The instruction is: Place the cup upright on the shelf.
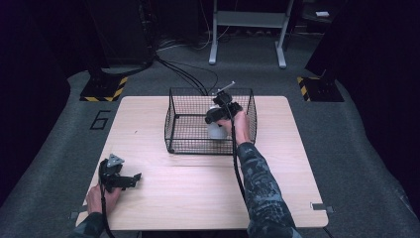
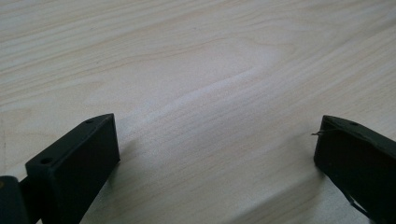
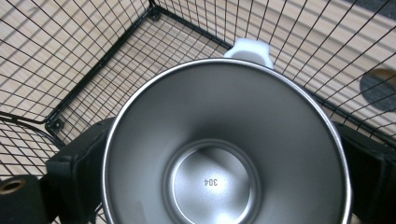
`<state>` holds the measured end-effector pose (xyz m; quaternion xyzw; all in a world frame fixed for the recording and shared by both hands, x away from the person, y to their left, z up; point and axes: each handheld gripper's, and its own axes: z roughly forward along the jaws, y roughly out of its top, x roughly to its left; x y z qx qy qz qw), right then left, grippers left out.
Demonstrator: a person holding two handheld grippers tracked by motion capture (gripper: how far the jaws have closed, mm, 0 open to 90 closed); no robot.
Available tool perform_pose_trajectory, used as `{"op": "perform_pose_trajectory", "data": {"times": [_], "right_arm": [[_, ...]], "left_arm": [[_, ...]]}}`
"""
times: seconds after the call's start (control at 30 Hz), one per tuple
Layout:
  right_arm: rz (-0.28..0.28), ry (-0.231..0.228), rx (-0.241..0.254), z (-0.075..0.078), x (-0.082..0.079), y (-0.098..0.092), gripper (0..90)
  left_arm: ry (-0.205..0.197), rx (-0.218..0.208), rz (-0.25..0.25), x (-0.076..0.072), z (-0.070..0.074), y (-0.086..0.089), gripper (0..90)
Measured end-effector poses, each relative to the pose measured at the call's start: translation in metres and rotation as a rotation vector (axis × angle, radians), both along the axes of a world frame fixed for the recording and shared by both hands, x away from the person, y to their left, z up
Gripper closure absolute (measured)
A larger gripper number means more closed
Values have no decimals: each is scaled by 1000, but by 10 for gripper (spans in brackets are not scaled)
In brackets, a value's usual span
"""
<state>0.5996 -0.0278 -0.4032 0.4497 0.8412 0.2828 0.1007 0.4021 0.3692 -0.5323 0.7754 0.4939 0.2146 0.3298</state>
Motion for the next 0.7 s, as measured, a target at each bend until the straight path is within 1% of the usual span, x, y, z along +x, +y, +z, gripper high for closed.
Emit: {"op": "perform_pose_trajectory", "data": {"times": [0.03,0.07,0.1,0.13,0.17,0.23,0.33,0.37,0.4,0.43,0.53,0.67,0.7], "right_arm": [[-1,5,7,-4,1,0,56],[-1,5,7,-4,1,0,56],[-15,13,10,-5,0,1,55],[-8,9,-8,-7,1,1,55],[-11,12,-8,-9,1,1,55],[-25,21,3,-12,1,1,55],[-22,20,-8,-15,2,1,55],[-29,13,-14,-16,1,1,55],[-30,3,-29,-17,1,1,55],[-35,4,-43,-18,1,2,55],[-42,4,-30,-19,1,0,55],[-44,-2,-36,-20,0,-1,53],[-52,-4,-36,-21,-2,-2,53]], "left_arm": [[0,0,0,0,0,0,1],[0,0,0,0,0,0,1],[0,0,0,0,0,0,1],[0,-1,1,0,0,0,1],[0,0,0,0,0,0,1],[0,0,0,0,0,0,1],[0,0,0,0,0,0,1],[0,0,0,0,0,0,1],[0,0,0,0,0,0,1],[0,0,0,0,0,0,1],[0,0,0,0,0,0,1],[0,0,0,0,0,0,1],[0,0,0,0,0,0,1]]}}
